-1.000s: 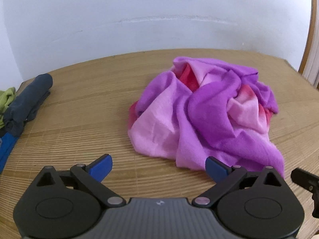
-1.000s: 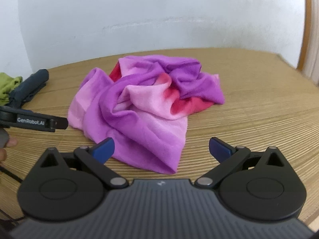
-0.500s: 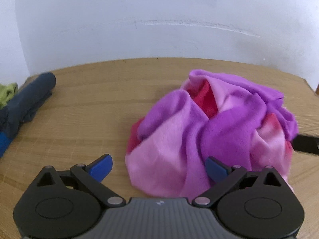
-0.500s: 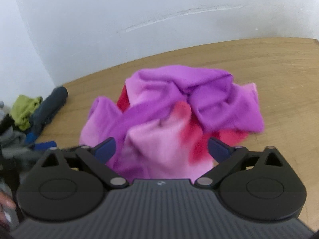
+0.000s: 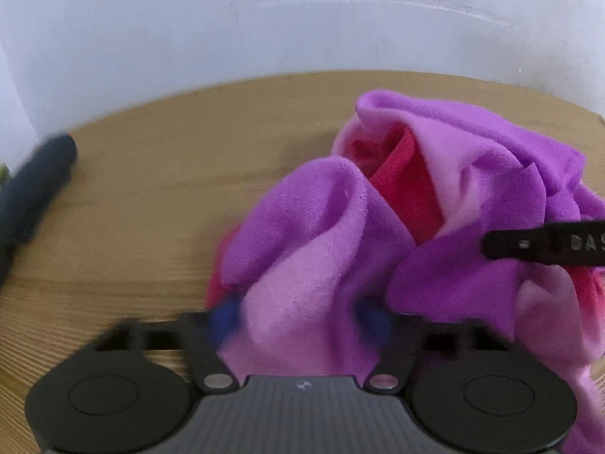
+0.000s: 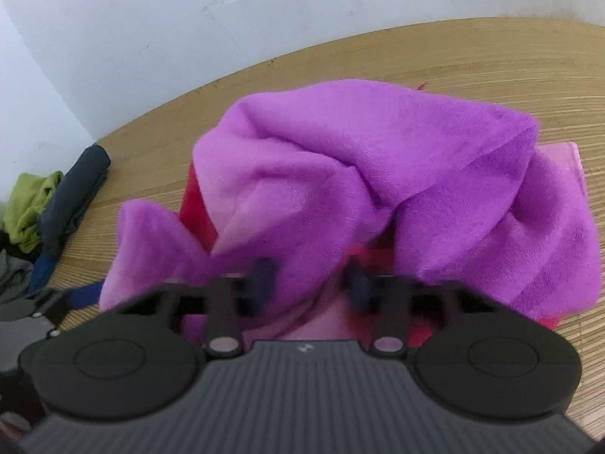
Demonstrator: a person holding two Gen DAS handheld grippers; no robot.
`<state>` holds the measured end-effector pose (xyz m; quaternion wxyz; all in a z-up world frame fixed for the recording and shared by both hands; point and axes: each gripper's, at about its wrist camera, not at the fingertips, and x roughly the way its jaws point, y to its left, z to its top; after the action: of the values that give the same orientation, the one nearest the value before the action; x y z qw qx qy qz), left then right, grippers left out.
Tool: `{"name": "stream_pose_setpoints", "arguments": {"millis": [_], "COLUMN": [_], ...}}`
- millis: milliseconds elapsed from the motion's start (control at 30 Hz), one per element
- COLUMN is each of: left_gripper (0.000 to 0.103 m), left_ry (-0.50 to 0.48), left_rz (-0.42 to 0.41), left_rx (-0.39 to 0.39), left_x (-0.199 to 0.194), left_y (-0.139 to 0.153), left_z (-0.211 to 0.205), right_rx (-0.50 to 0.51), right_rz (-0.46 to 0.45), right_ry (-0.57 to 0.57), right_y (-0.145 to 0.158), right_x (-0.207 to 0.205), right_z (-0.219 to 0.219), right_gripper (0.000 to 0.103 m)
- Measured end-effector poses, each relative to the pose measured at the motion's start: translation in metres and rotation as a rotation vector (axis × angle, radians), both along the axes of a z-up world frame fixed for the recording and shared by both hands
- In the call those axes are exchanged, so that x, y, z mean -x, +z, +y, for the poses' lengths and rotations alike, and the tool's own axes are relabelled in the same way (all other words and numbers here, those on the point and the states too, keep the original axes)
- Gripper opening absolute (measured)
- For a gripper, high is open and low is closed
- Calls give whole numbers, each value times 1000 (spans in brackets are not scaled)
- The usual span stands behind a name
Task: Fold clothes
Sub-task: 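Reach both grippers into the crumpled pink-purple cloth and pinch it, then lift the cloth with both grippers and shake it open over the table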
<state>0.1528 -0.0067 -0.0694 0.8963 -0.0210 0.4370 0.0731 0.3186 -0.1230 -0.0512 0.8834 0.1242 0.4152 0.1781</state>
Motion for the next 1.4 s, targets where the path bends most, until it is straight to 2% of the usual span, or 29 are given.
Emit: {"name": "stream_pose_setpoints", "arguments": {"millis": [67, 100, 300, 333, 433, 533, 600, 667, 700, 733, 767, 833, 900, 967, 1000, 1033, 1067, 1100, 1133, 1200, 1300, 1400], "left_gripper": [18, 15, 15, 15, 15, 15, 15, 16, 16, 17, 20, 32, 47, 56, 59, 61, 64, 69, 70, 71, 73, 73], "left_ry": [16, 21, 18, -22, -49, -73, -94, -126, -139, -151, -165, -194, -221, -254, -269, -284, -299, -315, -326, -346, -345, -303], "left_rz": [-7, -22, -137, -149, -155, -148, -135, -115, -105, -97, -90, -84, -94, -109, -116, -124, -131, -139, -140, -141, -122, -76], "left_rx": [75, 83, 73, 73, 63, 60, 59, 55, 53, 52, 51, 58, 56, 36, 15, -9, -32, -55, -77, -118, -140, -114], "left_x": [4, 8, 57, 64, 85, 112, 116, 114, 116, 116, 117, 119, 114, 116, 118, 119, 120, 121, 120, 117, 104, 86], "left_y": [0, 4, 47, 54, 65, 65, 67, 63, 61, 59, 56, 54, 55, 56, 55, 54, 52, 50, 47, 41, 28, 14], "left_z": [8, 10, 20, 21, 24, 36, 45, 48, 50, 52, 52, 54, 48, 40, 33, 26, 19, 12, 5, -8, -25, -43], "right_rx": [-29, -46, -113, -118, -107, -62, -4, 77, 121, 160, 193, 245, 304, 343, 362, 381, 404, 428, 442, 438, 419, 409], "right_rz": [-26, -49, -236, -269, -374, -452, -487, -486, -453, -382, -271, -77, 25, 8, -22, -51, -86, -123, -166, -237, -261, -180], "right_ry": [-19, -34, -216, -254, -371, -500, -584, -656, -678, -676, -656, -640, -660, -651, -622, -587, -553, -518, -496, -443, -285, -160], "right_y": [6, 12, 68, 79, 108, 130, 139, 139, 134, 126, 113, 82, 58, 46, 48, 52, 57, 61, 66, 76, 80, 61], "right_x": [7, 13, 57, 66, 105, 150, 176, 195, 205, 207, 207, 204, 210, 230, 230, 225, 220, 214, 209, 197, 169, 119], "right_z": [-8, -13, -64, -74, -102, -129, -138, -146, -152, -158, -163, -164, -155, -140, -134, -128, -120, -111, -105, -102, -97, -90], "right_gripper": [13, 12, 11, 11, 11, 10, 10, 10, 11, 13, 14, 17, 18, 18, 24, 34, 39, 49, 60, 73, 74, 74]}}
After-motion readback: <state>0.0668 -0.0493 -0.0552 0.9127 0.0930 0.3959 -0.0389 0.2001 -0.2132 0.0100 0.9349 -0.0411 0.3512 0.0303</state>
